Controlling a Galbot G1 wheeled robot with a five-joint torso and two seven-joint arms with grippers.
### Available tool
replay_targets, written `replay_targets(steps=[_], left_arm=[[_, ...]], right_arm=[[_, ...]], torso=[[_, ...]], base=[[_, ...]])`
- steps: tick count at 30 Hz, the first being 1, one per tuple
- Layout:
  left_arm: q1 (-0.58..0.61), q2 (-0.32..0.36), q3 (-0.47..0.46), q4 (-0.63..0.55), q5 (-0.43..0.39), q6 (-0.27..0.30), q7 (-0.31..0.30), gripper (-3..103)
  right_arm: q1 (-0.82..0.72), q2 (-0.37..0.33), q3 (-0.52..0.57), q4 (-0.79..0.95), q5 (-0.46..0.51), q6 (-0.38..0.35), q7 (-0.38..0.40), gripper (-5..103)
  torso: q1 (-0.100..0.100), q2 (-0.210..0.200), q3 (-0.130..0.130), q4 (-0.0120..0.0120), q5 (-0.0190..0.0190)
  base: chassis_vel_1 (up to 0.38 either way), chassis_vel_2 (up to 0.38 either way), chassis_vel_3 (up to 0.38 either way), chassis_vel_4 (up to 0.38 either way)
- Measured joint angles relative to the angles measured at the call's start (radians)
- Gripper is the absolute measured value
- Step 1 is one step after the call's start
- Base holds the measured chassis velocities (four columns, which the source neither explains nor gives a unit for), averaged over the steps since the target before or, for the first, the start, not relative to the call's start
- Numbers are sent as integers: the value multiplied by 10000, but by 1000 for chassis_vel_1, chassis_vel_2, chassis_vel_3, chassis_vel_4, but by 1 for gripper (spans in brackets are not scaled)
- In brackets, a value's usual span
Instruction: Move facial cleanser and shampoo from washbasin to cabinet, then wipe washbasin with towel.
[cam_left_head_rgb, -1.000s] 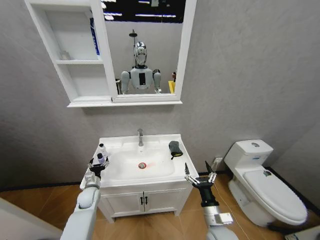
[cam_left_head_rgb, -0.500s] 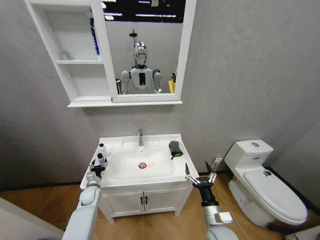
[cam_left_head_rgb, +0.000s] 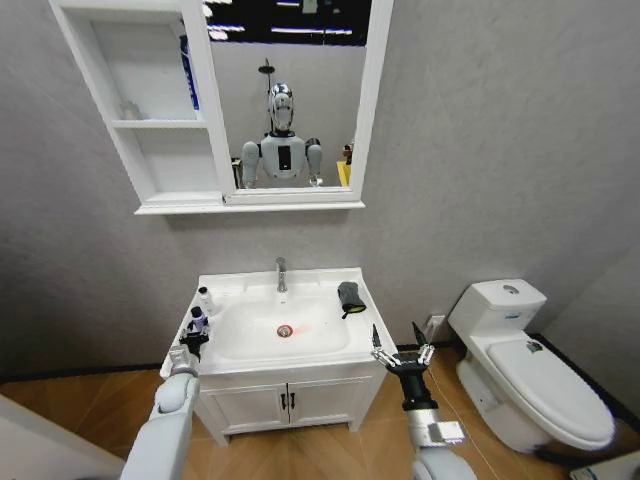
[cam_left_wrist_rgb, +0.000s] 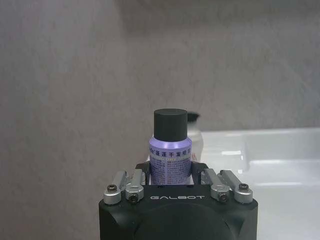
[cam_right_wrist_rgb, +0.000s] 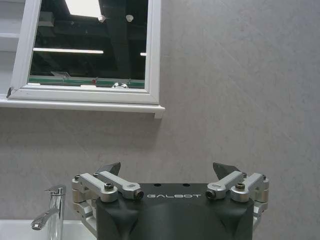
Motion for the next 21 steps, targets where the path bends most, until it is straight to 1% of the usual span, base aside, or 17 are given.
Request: replay_targets(steps=[2, 3, 4, 6, 7, 8, 9, 10, 11, 12, 15, 16, 17, 18, 19, 20, 21], left_arm=[[274, 829, 178, -863, -628, 494, -96, 42], [274, 829, 178, -863, -628, 494, -96, 42], [342, 1203, 220, -1233, -909, 686, -130, 42], [354, 2064, 291, -2138, -1852, 1254, -286, 42], [354, 2064, 291, -2138, -1852, 1254, -286, 42], [270, 2542, 347, -2577, -2500, 1536, -408, 42], [104, 3060, 384, -2976, -3166, 1801, -539, 42], [104, 3060, 384, -2976, -3166, 1801, -539, 42], [-135, 3609, 419, -3292, -3827, 2074, -614, 42], [-135, 3609, 419, -3292, -3827, 2074, -614, 42], [-1400, 5387, 539, -3828, -6111, 3175, -1057, 42], [-1400, 5387, 539, -3828, -6111, 3175, -1057, 42], [-1597, 5646, 542, -3850, -6472, 3350, -1144, 42], [-1916, 6328, 458, -3901, -7347, 3793, -1302, 42], [-2084, 6821, 348, -3890, -7864, 4079, -1407, 42], [-2084, 6821, 348, -3890, -7864, 4079, -1407, 42], [-2336, 7337, 331, -3763, -8276, 4363, -1426, 42]], right_arm=[[40, -26, -34, -10, 0, -14, 2, 100], [40, -26, -34, -10, 0, -14, 2, 100], [58, -33, -42, -23, -1, -17, 1, 100], [102, -38, -69, -73, -1, -21, 1, 100], [102, -38, -69, -73, -1, -21, 1, 100], [111, -38, -88, -89, -3, -21, 2, 100], [118, -38, -104, -93, -6, -22, 3, 100], [118, -38, -104, -93, -6, -22, 3, 100], [120, -45, -115, -93, -7, -23, 1, 100], [120, -45, -115, -93, -7, -23, 1, 100], [122, -98, -83, -82, 8, -23, 0, 100], [122, -98, -83, -82, 8, -23, 0, 100], [134, -120, -78, -84, 29, -23, 0, 100], [254, -187, -122, -145, 87, -45, -5, 100], [387, -239, -189, -244, 133, -66, -21, 100], [387, -239, -189, -244, 133, -66, -21, 100], [489, -264, -240, -354, 167, -73, -45, 100]], torso=[[0, 0, 0, 2, -3], [0, 0, 0, 2, -3], [0, 0, 0, 4, -3], [-1, 1, 0, 4, -1], [-1, 1, 0, 4, -1], [-1, 0, 0, 3, -7], [-1, 1, -1, 1, -1], [-1, 1, -1, 1, -1], [-1, 0, 0, 0, 0], [-1, 0, 0, 0, 0], [-1, 1, 0, -2, 1], [-1, 1, 0, -2, 1], [-1, 1, 0, -5, 3], [0, 1, 0, -7, 0], [0, 0, 0, 0, -2], [0, 0, 0, 0, -2], [0, 0, 0, 6, 3]], base=[[0, 0, 0, 0], [0, 0, 0, 0], [0, 0, 0, 0], [0, 0, 0, 0], [0, 0, 0, 0], [0, 0, 0, 0], [0, 0, 0, 0], [0, 0, 0, 0], [0, 0, 0, 0], [0, 0, 0, 0], [0, 0, 0, 0], [0, 0, 0, 0], [0, 0, 0, 0], [0, 0, 0, 0], [0, 0, 0, 0], [0, 0, 0, 0], [0, 0, 0, 0]])
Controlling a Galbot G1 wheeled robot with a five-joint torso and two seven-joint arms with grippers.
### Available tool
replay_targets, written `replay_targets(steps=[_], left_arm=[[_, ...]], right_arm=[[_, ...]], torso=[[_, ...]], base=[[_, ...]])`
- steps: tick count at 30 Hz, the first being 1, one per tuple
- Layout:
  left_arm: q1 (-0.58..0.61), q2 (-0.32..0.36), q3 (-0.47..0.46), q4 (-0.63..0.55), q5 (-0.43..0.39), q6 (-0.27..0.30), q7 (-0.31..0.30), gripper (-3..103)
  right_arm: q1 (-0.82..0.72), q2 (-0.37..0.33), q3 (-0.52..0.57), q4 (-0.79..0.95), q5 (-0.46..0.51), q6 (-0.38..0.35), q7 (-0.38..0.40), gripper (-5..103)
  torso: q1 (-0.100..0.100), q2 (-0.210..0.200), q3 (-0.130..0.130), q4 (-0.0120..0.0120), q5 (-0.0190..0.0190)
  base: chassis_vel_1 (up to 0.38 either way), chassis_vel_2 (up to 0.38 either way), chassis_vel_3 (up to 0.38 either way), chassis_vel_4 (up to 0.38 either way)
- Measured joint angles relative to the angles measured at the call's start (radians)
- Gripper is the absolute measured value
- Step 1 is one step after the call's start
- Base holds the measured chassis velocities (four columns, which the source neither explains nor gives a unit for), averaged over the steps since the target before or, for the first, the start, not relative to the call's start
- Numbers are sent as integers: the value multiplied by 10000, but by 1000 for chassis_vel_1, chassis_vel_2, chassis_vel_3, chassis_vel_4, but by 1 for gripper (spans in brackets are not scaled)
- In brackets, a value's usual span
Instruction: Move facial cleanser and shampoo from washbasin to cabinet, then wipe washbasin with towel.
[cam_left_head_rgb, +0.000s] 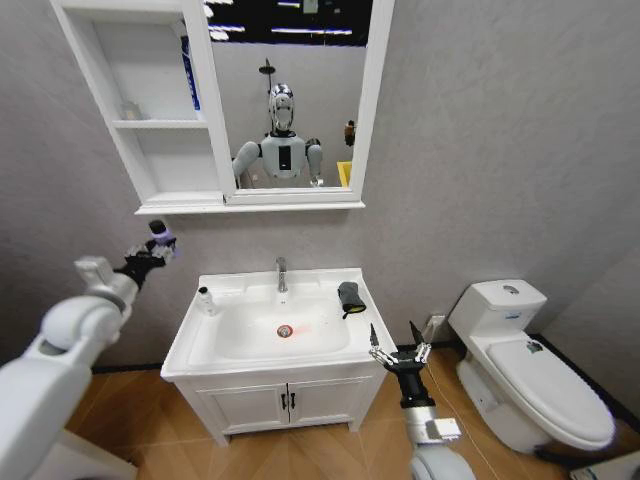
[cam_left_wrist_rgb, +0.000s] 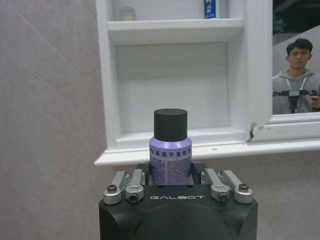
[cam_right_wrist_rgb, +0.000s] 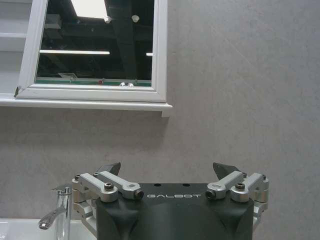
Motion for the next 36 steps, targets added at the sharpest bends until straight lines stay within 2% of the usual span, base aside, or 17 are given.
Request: replay_targets(steps=[2, 5, 6, 8, 9, 10, 11, 12, 13, 16, 17, 21, 22, 24, 28, 32, 36], left_arm=[[-181, 322, 30, 124, -225, 173, 1, 42], [-1004, 1164, 356, 624, -965, 767, 38, 42], [-1004, 1164, 356, 624, -965, 767, 38, 42], [-1721, 1269, 908, 943, -1226, 1064, 43, 42], [-2502, 1277, 1500, 1241, -1415, 1263, 47, 42], [-2502, 1277, 1500, 1241, -1415, 1263, 47, 42], [-3084, 1239, 1894, 1470, -1473, 1340, 32, 42], [-3764, 1130, 2342, 1709, -1501, 1414, 32, 42], [-3764, 1130, 2342, 1709, -1501, 1414, 32, 42], [-5430, 573, 3681, 2266, -1476, 1693, -21, 42], [-5430, 573, 3681, 2266, -1476, 1693, -21, 42], [-6873, -68, 4995, 2863, -1236, 1844, -50, 42], [-6873, -68, 4995, 2863, -1236, 1844, -50, 42], [-7848, -510, 5700, 3480, -849, 1848, -23, 42], [-8590, -897, 6159, 4105, -588, 1827, -10, 42], [-9688, -1580, 6820, 5692, 209, 1729, 279, 42], [-10020, -1918, 7046, 6489, 584, 1633, 450, 42]], right_arm=[[49, -9, -24, -70, 23, 0, -8, 100], [282, -45, -151, -336, 72, -12, -39, 100], [282, -45, -151, -336, 72, -12, -39, 100], [324, -52, -174, -366, 74, -30, -47, 100], [347, -53, -192, -366, 71, -44, -52, 100], [347, -53, -192, -366, 71, -44, -52, 100], [355, -54, -197, -360, 66, -58, -53, 100], [363, -53, -209, -322, 59, -81, -54, 100], [363, -53, -209, -322, 59, -81, -54, 100], [303, -62, -178, -167, 41, -116, -54, 100], [303, -62, -178, -167, 41, -116, -54, 100], [184, -101, -60, -78, 41, -116, -54, 100], [184, -101, -60, -78, 41, -116, -54, 100], [148, -98, -30, -68, 41, -107, -54, 100], [134, -78, -26, -65, 38, -93, -55, 100], [127, -50, 11, -127, 37, -53, -54, 100], [152, -37, 39, -169, 40, -37, -54, 100]], torso=[[-1, 0, 0, 0, -4], [-1, 0, 0, 0, -1], [-1, 0, 0, 0, -1], [-1, 0, 0, -1, -7], [-1, 0, 1, -4, -9], [-1, 0, 1, -4, -9], [0, 0, 1, -6, -4], [0, 1, 1, -6, -1], [0, 1, 1, -6, -1], [1, 1, 1, -6, -3], [1, 1, 1, -6, -3], [1, 0, 2, -5, -3], [1, 0, 2, -5, -3], [1, 0, 2, -7, -2], [2, 0, 1, -7, -1], [1, 0, 1, -5, -1], [1, -1, 1, -4, -1]], base=[[0, 0, 0, 0], [0, 0, 0, 0], [0, 0, 0, 0], [0, 0, 0, 0], [0, 0, 0, 0], [0, 0, 0, 0], [0, 0, 0, 0], [0, 0, 0, 0], [0, 0, 0, 0], [0, 0, 0, 0], [0, 0, 0, 0], [0, 0, 0, 0], [0, 0, 0, 0], [0, 0, 0, 0], [0, 0, 0, 0], [0, 0, 0, 0], [0, 0, 0, 0]])
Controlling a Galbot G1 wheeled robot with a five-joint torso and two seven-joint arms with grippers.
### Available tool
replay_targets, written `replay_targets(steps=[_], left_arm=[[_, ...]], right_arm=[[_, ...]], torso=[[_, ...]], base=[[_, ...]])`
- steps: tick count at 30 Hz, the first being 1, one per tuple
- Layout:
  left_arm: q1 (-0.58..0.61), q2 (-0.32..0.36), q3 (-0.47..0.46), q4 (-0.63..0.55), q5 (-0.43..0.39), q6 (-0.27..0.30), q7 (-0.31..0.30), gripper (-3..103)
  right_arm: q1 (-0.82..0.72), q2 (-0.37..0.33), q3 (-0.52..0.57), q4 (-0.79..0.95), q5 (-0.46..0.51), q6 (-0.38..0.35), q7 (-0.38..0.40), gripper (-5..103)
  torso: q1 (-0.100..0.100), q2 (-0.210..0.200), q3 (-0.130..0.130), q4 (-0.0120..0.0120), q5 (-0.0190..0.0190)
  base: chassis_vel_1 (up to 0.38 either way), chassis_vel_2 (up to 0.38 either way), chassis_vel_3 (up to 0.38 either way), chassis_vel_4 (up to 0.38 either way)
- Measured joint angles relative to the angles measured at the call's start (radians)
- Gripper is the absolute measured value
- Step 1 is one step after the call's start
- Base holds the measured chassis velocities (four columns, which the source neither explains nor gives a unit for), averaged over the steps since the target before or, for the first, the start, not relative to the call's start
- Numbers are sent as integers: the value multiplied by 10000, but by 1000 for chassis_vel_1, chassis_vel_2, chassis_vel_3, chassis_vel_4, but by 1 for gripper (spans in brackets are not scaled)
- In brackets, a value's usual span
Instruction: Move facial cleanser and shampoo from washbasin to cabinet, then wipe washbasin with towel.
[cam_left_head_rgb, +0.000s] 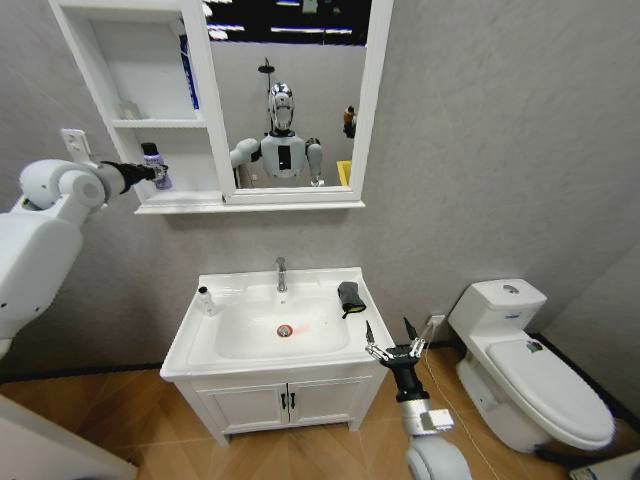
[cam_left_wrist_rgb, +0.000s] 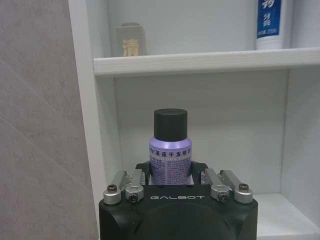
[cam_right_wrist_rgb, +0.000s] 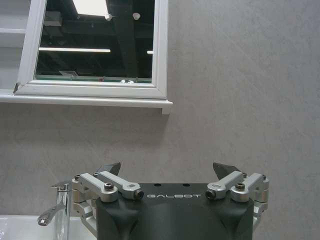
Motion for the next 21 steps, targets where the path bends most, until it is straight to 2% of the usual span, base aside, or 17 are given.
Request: replay_targets(steps=[10, 19, 21], left_arm=[[-319, -1041, 112, 1457, 1085, -307, 471, 42], [-219, -1243, 37, 1687, 1205, -370, 462, 42], [-190, -1250, 23, 1688, 1204, -376, 453, 39]], right_arm=[[36, -26, 119, -97, 82, 38, 1, 100], [125, -87, 122, -171, 142, 54, 1, 100], [159, -97, 120, -171, 149, 38, 2, 100]], torso=[[-1, 0, 0, -2, 0], [-1, 0, 0, -1, -1], [-2, 0, -1, -1, 0]], base=[[0, 0, 0, 0], [0, 0, 0, 0], [0, 0, 0, 0]])
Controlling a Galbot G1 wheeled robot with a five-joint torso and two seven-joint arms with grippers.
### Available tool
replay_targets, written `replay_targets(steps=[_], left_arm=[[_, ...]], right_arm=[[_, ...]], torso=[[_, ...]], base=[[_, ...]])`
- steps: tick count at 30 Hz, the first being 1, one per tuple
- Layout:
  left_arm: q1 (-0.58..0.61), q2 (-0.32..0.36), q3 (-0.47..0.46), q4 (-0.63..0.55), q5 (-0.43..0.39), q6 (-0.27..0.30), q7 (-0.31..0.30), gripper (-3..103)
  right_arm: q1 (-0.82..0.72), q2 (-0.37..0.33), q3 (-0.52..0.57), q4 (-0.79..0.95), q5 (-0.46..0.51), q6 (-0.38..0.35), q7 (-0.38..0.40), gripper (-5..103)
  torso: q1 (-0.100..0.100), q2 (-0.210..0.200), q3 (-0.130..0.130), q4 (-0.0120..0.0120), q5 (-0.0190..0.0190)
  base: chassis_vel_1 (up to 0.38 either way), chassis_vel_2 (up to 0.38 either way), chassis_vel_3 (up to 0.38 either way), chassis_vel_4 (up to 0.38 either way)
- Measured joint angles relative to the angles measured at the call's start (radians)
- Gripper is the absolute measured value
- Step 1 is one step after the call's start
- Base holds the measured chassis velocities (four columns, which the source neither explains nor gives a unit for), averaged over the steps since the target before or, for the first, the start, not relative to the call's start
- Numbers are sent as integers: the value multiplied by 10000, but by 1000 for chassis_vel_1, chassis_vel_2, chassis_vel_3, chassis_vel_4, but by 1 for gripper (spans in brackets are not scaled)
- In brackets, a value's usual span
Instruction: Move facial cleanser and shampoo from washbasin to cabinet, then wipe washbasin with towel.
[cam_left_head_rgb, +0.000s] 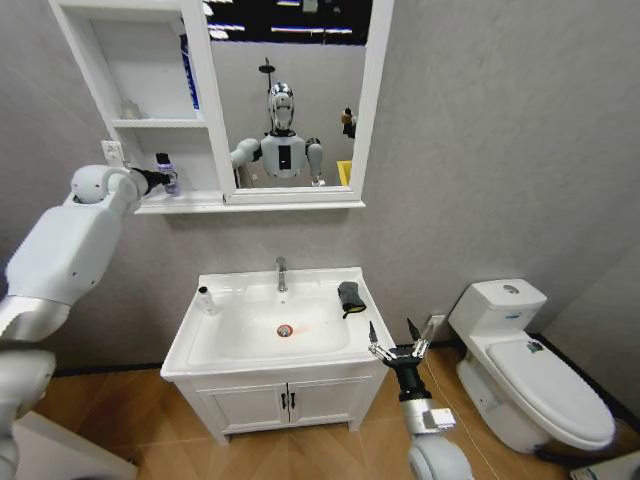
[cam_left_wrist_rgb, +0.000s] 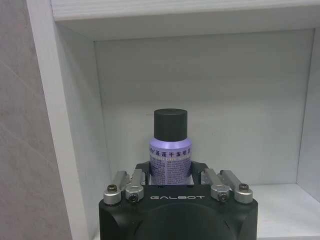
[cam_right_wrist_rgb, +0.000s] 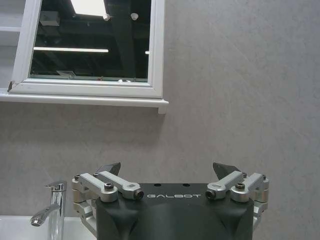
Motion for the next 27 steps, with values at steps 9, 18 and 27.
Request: replay_targets(steps=[9, 18, 27], left_arm=[[86, 9, -41, 31, -12, -88, -45, 69], [1375, 915, -730, -1525, -166, -550, -179, 98], [4208, 2284, -2096, -4727, -445, -1580, -156, 100]], right_arm=[[-27, 45, 0, 9, 8, -16, 9, 100], [9, 91, -93, -20, -21, -16, 8, 100], [83, 113, -255, -56, -109, -84, 7, 100]], torso=[[0, 1, 0, 0, 0], [0, 1, 0, 3, -3], [-1, 2, -2, 0, -1]], base=[[0, 0, 0, 0], [0, 0, 0, 0], [0, 0, 0, 0]])
